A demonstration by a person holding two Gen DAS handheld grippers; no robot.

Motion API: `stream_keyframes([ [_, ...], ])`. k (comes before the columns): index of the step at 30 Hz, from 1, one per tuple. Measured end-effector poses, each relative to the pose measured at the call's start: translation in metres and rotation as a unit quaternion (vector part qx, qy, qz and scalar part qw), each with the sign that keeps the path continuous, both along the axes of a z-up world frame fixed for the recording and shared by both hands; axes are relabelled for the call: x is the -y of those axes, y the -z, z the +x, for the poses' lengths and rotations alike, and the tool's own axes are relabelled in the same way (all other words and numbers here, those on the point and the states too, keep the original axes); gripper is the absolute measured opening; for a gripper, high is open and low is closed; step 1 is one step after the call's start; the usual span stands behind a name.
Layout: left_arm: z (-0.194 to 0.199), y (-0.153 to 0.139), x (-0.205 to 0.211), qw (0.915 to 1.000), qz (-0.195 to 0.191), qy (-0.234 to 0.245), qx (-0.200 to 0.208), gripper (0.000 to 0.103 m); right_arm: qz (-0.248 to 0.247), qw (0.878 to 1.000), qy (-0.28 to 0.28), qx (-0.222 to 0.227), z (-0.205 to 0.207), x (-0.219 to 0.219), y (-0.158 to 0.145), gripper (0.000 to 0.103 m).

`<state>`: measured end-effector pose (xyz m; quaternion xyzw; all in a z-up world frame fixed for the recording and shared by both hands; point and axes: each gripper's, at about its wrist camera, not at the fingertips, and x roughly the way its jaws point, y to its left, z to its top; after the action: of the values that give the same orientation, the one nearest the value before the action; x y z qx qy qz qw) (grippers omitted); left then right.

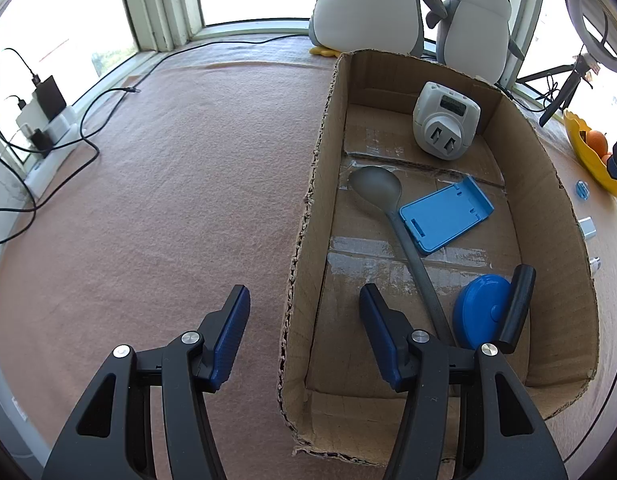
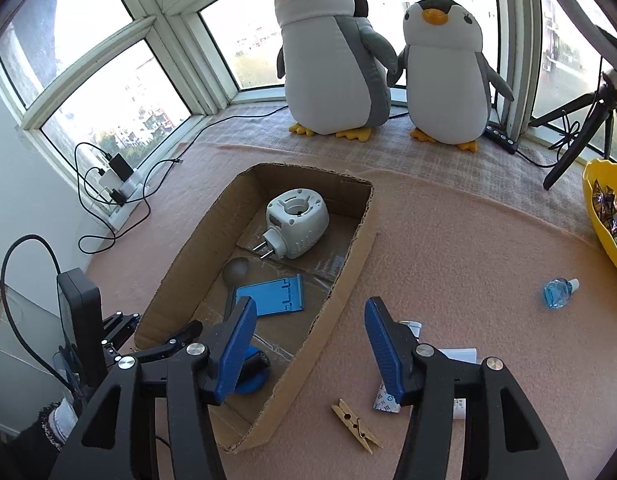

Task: Organize rigid objects
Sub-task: 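Move the right tool toward the white USB charger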

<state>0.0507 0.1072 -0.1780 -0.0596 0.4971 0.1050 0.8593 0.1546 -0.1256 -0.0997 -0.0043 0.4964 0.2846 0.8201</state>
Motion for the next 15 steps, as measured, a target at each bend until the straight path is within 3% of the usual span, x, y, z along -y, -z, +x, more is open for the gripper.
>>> stream_keyframes([
  [8, 0.001, 0.0, 0.0, 1.0, 0.002, 0.001, -0.001, 0.058, -0.031, 0.997, 0.066, -0.015, 0.009, 0.071, 0.012, 0.059],
  [15, 0.001, 0.001, 0.0, 1.0, 0.003, 0.001, -0.001, 0.058, -0.056, 0.995, 0.073, -0.031, 0.006, 0.088, 0.035, 0.07],
])
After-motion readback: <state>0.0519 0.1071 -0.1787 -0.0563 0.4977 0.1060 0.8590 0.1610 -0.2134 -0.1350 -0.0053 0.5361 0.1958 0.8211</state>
